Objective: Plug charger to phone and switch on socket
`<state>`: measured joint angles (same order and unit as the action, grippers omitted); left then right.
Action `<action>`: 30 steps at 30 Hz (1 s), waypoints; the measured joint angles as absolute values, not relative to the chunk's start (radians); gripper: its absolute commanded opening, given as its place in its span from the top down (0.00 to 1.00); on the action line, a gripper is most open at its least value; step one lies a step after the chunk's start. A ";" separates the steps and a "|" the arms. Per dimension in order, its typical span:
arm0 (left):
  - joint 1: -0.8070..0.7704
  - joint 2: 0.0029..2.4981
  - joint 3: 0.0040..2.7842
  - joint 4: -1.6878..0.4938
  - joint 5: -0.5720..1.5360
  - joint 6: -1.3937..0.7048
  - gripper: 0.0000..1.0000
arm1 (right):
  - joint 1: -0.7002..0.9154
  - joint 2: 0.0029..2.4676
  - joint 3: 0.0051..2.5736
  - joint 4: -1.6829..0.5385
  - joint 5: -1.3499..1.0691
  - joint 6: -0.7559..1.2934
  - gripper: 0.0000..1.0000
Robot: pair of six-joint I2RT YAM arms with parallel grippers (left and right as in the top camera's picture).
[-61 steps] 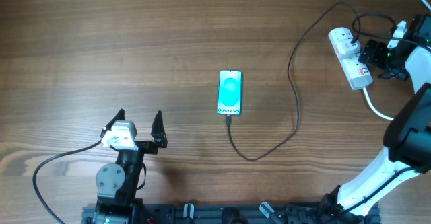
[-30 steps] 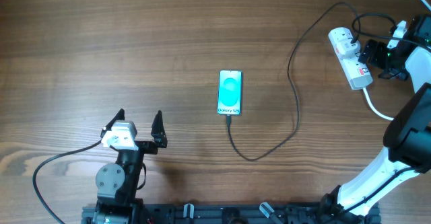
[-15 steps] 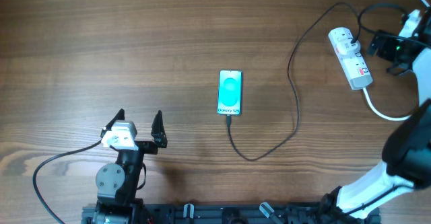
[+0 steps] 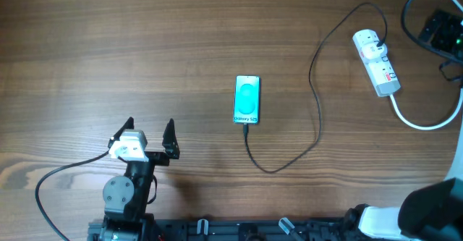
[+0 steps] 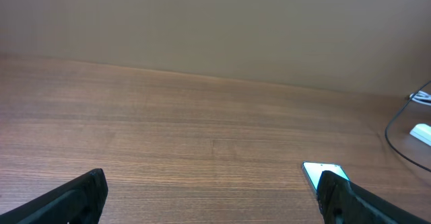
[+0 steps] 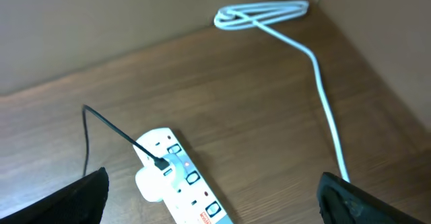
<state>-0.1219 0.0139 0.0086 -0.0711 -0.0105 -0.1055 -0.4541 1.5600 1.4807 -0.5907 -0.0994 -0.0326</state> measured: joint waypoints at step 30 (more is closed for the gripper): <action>-0.122 0.014 0.009 -0.071 -0.010 -0.105 0.00 | -0.099 1.191 0.529 -0.128 -0.244 -0.249 0.00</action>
<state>-0.1219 0.0135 0.0086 -0.0708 -0.0105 -0.1055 -0.0990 1.1908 0.5293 -0.1284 -0.2440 -0.2493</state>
